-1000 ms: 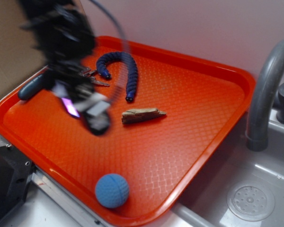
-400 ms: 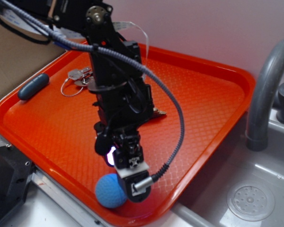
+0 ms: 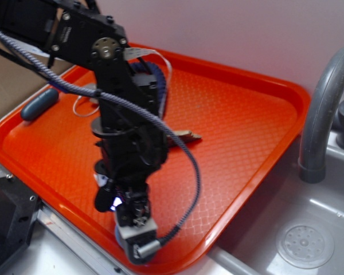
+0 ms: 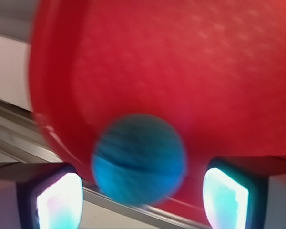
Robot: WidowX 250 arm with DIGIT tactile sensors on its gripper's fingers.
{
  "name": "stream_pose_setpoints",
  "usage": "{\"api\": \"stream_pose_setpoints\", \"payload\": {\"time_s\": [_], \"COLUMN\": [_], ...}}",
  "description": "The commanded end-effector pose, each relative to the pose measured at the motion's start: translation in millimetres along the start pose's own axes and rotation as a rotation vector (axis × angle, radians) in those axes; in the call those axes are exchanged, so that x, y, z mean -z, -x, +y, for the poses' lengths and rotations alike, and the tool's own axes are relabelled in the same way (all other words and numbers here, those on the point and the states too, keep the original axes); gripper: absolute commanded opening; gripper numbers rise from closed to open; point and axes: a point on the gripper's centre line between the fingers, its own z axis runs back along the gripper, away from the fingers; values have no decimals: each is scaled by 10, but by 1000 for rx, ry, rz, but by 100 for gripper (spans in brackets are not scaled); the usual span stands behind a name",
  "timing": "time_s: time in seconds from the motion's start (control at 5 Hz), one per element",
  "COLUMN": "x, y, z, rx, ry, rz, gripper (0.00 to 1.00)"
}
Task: Grab the blue ball.
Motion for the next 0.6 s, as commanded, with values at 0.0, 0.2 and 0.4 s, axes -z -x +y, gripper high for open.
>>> {"api": "stream_pose_setpoints", "payload": {"time_s": [0.0, 0.2, 0.4], "x": [55, 161, 236], "y": [62, 40, -3], "z": [-43, -143, -182], "rx": [103, 172, 184], "ry": [6, 63, 69], "rz": [-111, -142, -150], "gripper": [100, 100, 100]}}
